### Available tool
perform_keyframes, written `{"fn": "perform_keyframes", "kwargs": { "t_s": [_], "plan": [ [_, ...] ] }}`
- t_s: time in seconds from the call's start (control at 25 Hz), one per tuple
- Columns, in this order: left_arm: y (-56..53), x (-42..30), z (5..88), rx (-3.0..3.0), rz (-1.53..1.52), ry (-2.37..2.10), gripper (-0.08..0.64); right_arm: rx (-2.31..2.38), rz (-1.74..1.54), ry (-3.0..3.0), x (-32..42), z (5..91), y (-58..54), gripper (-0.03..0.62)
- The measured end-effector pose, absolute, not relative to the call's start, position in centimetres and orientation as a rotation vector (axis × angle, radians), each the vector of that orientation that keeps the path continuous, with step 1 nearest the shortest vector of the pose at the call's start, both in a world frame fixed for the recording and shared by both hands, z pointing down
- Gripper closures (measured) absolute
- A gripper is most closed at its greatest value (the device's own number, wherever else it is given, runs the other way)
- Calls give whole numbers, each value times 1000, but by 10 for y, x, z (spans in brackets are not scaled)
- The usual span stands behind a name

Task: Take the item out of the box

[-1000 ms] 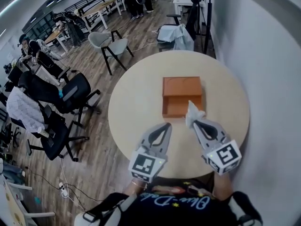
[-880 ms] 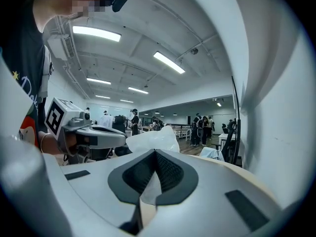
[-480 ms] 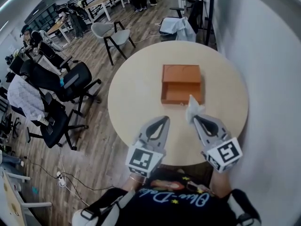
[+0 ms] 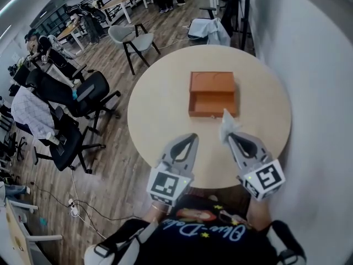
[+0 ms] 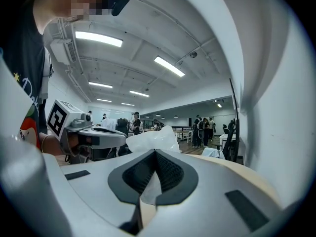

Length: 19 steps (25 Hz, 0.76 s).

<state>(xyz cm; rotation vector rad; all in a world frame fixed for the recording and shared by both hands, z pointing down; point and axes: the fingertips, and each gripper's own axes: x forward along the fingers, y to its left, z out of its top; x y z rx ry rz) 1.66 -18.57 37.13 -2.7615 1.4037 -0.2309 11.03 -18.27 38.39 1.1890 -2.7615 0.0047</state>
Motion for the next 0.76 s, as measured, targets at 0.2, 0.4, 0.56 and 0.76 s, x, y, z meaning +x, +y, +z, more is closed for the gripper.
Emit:
{"fn": "perform_keyframes", "kwargs": {
  "t_s": [0.2,0.4,0.56,0.76],
  "plan": [
    [-183,19,371,-2766,-224,1414,575,1188,-5,-2762,114,385,-182,594],
    [-182,18,376,-2738,-265,1399,575,1178,-8,-2767,116,385,-180,594],
    [-180,22,369,-2751,-223,1437,575,1166,-7,-2780,117,383,-178,594],
    [-180,24,372,-2755,-211,1451,575,1177,-11,-2799,118,383,-180,594]
  ]
}}
